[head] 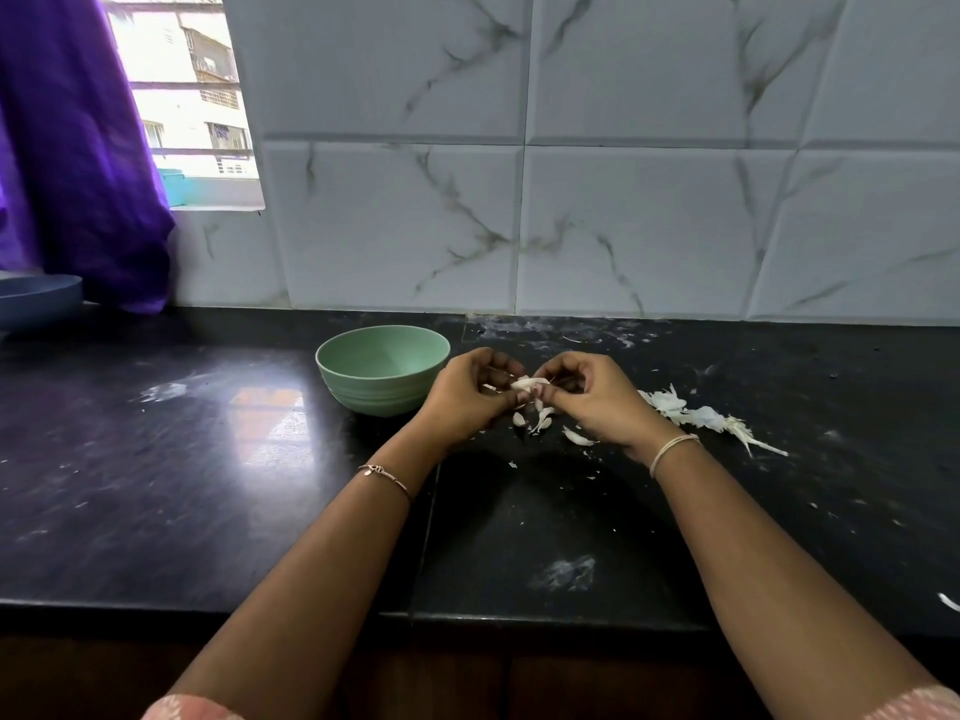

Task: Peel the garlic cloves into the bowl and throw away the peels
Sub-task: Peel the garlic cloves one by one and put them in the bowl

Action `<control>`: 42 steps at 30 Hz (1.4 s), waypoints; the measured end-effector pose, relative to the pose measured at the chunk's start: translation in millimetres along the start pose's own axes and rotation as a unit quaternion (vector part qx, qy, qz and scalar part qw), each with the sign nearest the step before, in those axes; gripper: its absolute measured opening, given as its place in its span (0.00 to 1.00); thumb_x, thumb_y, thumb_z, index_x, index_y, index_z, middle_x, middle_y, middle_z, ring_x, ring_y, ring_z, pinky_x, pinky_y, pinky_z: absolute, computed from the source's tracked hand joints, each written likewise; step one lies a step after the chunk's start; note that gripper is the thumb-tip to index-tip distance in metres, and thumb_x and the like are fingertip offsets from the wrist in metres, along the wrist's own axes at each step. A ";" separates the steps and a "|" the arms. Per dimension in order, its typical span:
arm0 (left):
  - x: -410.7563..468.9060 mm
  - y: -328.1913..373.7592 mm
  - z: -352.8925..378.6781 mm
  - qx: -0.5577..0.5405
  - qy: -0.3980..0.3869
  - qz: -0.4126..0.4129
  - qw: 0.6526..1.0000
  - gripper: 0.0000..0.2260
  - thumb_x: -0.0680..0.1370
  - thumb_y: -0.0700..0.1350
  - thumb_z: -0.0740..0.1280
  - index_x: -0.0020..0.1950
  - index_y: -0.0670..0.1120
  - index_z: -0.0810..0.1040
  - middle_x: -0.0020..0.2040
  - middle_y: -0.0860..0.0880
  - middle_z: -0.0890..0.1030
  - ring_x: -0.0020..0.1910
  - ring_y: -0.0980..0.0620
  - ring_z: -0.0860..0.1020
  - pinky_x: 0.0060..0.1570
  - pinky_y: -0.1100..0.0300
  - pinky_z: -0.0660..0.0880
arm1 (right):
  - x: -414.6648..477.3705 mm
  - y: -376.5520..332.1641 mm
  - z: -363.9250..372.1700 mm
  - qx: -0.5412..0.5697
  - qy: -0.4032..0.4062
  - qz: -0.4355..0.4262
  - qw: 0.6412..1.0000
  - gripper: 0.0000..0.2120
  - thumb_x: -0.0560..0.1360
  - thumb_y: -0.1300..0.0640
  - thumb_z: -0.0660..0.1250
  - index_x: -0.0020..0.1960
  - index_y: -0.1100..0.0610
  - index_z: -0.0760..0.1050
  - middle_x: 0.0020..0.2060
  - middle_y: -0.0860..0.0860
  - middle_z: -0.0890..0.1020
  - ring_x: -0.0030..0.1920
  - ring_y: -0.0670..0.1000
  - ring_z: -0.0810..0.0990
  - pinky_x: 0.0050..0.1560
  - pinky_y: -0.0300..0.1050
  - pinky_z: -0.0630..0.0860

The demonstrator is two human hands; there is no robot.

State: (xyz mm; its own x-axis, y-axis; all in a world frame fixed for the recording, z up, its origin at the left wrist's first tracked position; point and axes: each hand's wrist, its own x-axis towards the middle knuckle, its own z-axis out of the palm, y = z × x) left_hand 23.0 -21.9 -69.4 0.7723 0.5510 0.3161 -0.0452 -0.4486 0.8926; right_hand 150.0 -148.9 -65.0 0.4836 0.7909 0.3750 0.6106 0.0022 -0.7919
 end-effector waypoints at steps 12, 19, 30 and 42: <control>-6.1 -0.5 5.8 -0.282 0.001 -0.100 0.954 0.06 0.73 0.31 0.70 0.48 0.38 0.80 0.39 0.44 0.84 0.38 0.50 0.83 0.47 0.57 0.82 | 0.1 -0.4 0.7 0.012 0.027 0.009 1.000 0.05 0.73 0.57 0.74 0.46 0.58 0.84 0.40 0.52 0.86 0.44 0.49 0.84 0.51 0.45 0.80; -5.5 2.6 9.7 -0.260 0.054 -0.117 0.957 0.05 0.74 0.33 0.70 0.49 0.35 0.80 0.42 0.37 0.81 0.40 0.46 0.81 0.48 0.56 0.80 | 0.1 -1.8 9.3 -0.195 0.079 -0.058 0.976 0.02 0.74 0.53 0.72 0.43 0.48 0.83 0.31 0.43 0.81 0.32 0.44 0.78 0.35 0.44 0.76; -1.7 -2.7 9.6 0.027 0.099 -0.066 0.993 0.05 0.70 0.40 0.74 0.44 0.45 0.84 0.35 0.48 0.84 0.38 0.51 0.84 0.46 0.55 0.82 | -1.6 -3.6 15.1 -0.290 0.083 -0.031 0.953 0.05 0.73 0.49 0.71 0.44 0.49 0.82 0.38 0.45 0.83 0.41 0.48 0.81 0.43 0.47 0.79; 1.9 -5.1 6.8 0.218 0.065 0.018 0.974 0.04 0.74 0.46 0.72 0.45 0.49 0.78 0.41 0.55 0.80 0.44 0.56 0.78 0.43 0.68 0.68 | 1.2 -3.1 10.0 -0.146 0.062 0.043 0.986 0.06 0.71 0.54 0.74 0.39 0.52 0.78 0.34 0.48 0.84 0.39 0.48 0.82 0.44 0.45 0.77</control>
State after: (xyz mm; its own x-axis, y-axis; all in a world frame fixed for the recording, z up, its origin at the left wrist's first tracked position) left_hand 29.0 -23.3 -75.6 0.6868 0.6015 0.4080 0.2245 -0.7095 0.6680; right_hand 142.4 -141.8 -66.9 0.6025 0.7002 0.3831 0.7106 -0.2520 -0.6570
